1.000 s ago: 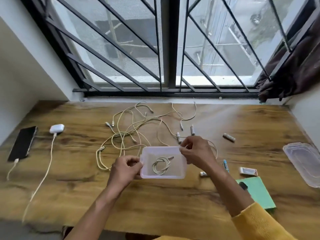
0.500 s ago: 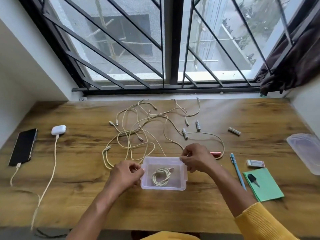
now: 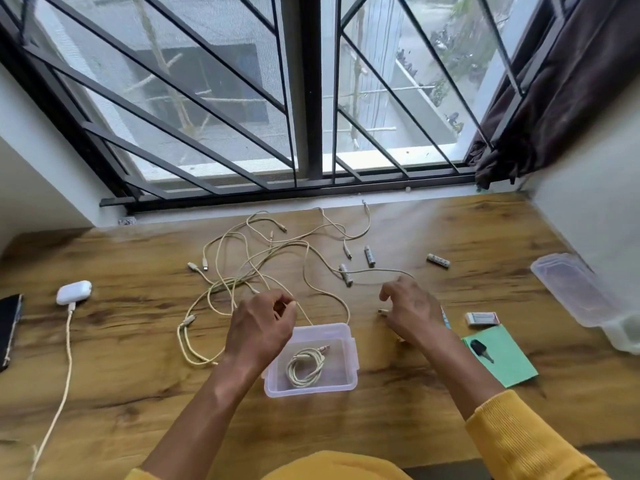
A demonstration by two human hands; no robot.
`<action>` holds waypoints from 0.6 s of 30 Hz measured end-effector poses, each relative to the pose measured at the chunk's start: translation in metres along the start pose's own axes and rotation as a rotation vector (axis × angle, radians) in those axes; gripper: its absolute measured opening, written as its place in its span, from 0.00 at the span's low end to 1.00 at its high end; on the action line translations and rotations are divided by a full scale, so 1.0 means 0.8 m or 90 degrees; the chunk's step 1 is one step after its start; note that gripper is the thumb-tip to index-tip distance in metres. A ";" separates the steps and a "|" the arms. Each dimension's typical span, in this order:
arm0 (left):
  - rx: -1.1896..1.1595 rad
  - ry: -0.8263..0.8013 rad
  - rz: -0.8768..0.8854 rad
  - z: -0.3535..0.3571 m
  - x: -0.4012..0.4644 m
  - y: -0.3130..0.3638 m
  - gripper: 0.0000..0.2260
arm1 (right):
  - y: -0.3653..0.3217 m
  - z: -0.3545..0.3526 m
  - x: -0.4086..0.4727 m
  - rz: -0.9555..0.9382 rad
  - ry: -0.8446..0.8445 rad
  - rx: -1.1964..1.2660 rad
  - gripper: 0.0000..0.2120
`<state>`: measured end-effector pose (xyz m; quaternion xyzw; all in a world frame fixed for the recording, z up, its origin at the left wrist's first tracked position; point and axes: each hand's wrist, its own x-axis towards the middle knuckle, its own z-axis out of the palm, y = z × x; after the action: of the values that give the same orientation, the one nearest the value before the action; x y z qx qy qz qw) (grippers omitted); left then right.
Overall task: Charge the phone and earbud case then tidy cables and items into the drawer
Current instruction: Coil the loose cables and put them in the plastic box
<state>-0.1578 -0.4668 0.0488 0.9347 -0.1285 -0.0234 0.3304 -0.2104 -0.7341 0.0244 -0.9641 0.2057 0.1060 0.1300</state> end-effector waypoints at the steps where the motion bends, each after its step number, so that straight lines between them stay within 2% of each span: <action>1: -0.003 -0.005 0.009 0.004 0.001 0.003 0.06 | -0.002 0.000 0.001 -0.001 0.000 -0.014 0.17; 6: -0.028 -0.042 0.023 0.016 0.005 0.020 0.07 | -0.006 0.004 0.002 -0.011 0.012 -0.058 0.11; 11: -0.057 -0.052 0.025 0.029 0.012 0.030 0.06 | 0.003 -0.012 -0.003 -0.020 0.036 -0.041 0.11; 18: -0.108 -0.051 0.035 0.042 0.022 0.051 0.07 | 0.013 -0.082 0.000 -0.099 0.261 0.029 0.07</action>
<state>-0.1541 -0.5228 0.0489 0.8979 -0.1650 -0.0627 0.4032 -0.2053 -0.7628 0.0845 -0.9753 0.1552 -0.1076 0.1148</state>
